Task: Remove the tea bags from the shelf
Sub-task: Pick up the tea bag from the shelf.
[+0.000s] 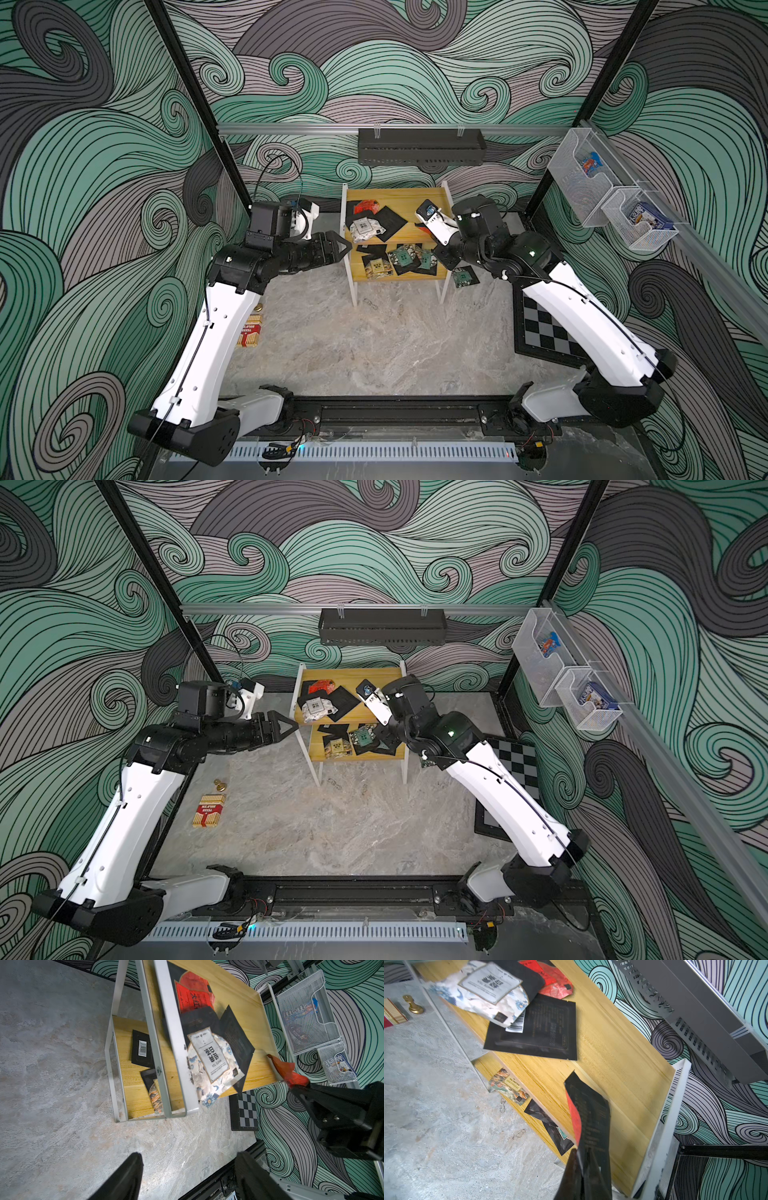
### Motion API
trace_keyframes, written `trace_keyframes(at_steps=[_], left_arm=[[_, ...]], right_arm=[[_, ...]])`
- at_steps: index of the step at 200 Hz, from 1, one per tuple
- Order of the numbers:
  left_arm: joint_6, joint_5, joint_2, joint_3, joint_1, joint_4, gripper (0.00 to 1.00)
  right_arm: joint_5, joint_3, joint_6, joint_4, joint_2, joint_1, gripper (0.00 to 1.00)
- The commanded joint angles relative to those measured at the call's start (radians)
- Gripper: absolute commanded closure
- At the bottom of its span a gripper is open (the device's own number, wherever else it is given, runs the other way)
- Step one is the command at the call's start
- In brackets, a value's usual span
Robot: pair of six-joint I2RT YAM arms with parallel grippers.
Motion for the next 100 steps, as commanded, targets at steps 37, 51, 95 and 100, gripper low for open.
trace_keyframes(at_steps=[37, 51, 95, 100], left_arm=[[-0.001, 0.018, -0.01, 0.015, -0.003, 0.027, 0.26], [-0.003, 0.019, -0.007, 0.015, -0.003, 0.028, 0.26], [-0.003, 0.018, -0.008, 0.008, -0.003, 0.029, 0.26], [-0.003, 0.014, -0.009, 0.006, -0.003, 0.028, 0.26]], right_arm=[[-0.11, 0.02, 0.136, -0.006, -0.112, -0.017, 0.95], [-0.141, 0.016, 0.173, -0.005, -0.139, -0.031, 0.95], [-0.306, -0.048, 0.336, -0.005, -0.245, -0.175, 0.95], [-0.327, -0.058, 0.359, -0.006, -0.256, -0.202, 0.95]])
